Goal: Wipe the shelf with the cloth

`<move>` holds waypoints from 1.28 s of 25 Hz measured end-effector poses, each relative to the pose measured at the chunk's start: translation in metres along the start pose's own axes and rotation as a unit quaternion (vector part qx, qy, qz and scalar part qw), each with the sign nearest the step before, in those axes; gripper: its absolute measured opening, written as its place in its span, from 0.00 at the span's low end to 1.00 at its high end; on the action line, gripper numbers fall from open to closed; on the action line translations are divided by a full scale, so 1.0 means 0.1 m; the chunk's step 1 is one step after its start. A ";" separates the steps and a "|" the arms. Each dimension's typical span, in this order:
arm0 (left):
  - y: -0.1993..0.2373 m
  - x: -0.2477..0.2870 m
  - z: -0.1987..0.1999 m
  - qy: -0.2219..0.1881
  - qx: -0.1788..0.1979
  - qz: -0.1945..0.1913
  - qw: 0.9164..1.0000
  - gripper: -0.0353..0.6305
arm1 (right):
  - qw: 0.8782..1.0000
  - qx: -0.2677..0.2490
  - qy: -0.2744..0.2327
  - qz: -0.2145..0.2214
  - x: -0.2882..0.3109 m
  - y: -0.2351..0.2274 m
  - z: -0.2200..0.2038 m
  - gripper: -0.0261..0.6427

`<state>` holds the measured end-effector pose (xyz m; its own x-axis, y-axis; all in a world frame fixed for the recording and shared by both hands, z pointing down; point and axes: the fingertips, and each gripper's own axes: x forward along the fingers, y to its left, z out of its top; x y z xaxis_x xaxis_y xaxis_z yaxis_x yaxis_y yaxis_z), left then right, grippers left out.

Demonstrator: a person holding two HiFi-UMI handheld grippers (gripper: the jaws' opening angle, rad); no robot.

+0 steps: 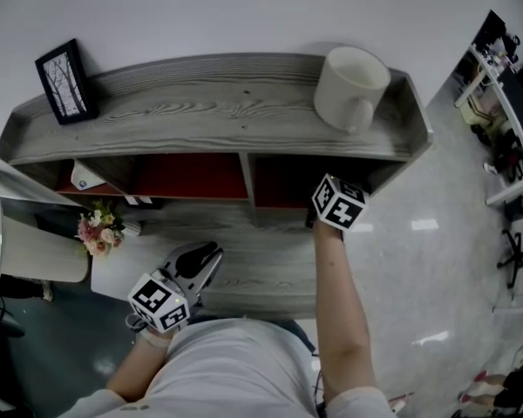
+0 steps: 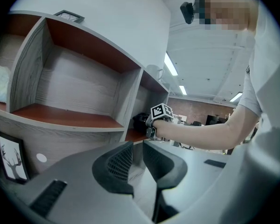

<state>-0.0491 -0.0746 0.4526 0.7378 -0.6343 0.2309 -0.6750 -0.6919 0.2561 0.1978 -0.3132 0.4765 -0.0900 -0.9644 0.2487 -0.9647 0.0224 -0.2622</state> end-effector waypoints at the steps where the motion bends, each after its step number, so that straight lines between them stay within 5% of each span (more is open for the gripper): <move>1: 0.00 -0.01 -0.01 0.000 -0.001 0.001 1.000 0.13 | 1.000 -0.008 0.003 -0.004 -0.01 0.02 0.01 0.14; 24: 0.20 -0.32 -0.09 -0.009 -0.017 0.042 0.999 0.13 | 0.982 -0.092 0.052 0.159 0.14 1.53 -0.44 0.14; 32: 0.19 -0.36 -0.08 -0.013 -0.017 0.045 0.999 0.13 | 0.981 -0.085 0.053 0.167 0.11 1.57 -0.45 0.14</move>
<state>-0.0885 -0.0628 0.4567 0.6742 -0.7017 0.2305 -0.7372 -0.6203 0.2679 0.0348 -0.3086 0.4797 -0.4248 -0.8632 0.2730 -0.9035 0.3851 -0.1883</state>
